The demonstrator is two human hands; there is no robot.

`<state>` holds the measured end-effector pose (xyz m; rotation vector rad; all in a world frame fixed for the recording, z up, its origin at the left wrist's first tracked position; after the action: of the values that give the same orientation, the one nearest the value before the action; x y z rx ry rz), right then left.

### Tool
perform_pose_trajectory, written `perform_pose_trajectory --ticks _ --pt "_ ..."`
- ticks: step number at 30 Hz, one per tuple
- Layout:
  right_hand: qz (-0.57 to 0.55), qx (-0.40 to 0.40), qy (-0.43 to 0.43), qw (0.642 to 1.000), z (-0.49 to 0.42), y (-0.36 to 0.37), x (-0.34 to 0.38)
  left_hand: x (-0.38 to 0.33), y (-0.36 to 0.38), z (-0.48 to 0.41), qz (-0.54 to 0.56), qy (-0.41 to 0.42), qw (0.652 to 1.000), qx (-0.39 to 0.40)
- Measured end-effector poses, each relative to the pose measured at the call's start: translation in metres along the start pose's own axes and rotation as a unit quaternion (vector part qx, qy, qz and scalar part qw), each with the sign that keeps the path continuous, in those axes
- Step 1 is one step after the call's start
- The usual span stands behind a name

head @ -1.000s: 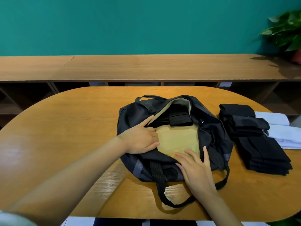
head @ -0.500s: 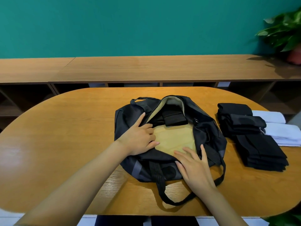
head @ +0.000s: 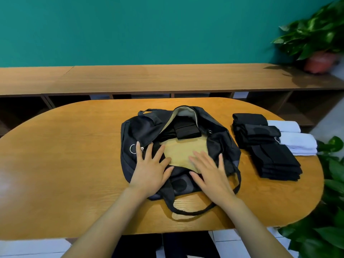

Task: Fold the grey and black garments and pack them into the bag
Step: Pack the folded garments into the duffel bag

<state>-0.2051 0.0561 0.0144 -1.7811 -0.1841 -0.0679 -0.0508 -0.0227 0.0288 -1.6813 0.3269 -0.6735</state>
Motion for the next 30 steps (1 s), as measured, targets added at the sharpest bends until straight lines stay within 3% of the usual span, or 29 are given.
perform_pose_trajectory --ticks 2,5,10,19,22,26,30 --pt "0.039 -0.084 0.023 0.995 0.012 -0.030 -0.018 -0.001 0.000 0.001 0.005 -0.002 1.000 -0.021" --pt "0.112 -0.152 0.140 0.972 0.041 -0.066 -0.066 0.000 0.002 0.001 0.009 -0.006 0.999 -0.037" --pt "0.107 -0.040 0.337 0.935 0.087 -0.060 -0.136 0.001 0.003 0.000 0.008 -0.009 0.998 -0.058" --pt "0.231 -0.012 0.296 0.927 0.098 -0.080 -0.111 0.001 0.002 0.000 0.015 -0.012 0.997 -0.078" --pt "0.191 -0.033 0.291 0.937 0.099 -0.086 -0.107 0.001 0.002 0.001 0.014 -0.014 0.996 -0.084" --pt "0.028 -0.071 0.341 0.937 0.104 -0.094 -0.129 0.001 0.002 0.001 0.020 -0.008 0.995 -0.097" --pt "-0.133 0.043 0.426 0.894 0.109 -0.079 -0.160 0.000 0.001 0.001 0.021 -0.009 0.994 -0.107"
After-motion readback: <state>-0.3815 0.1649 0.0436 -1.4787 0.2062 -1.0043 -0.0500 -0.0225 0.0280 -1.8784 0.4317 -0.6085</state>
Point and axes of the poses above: each hand's wrist, its own z-axis away from the middle knuckle, its own y-axis out of the palm, x = y × z, the point moved 7 cm from there along -z, towards the middle knuckle, and after that the axes turned 8 degrees about -y, right-handed, at the moved point
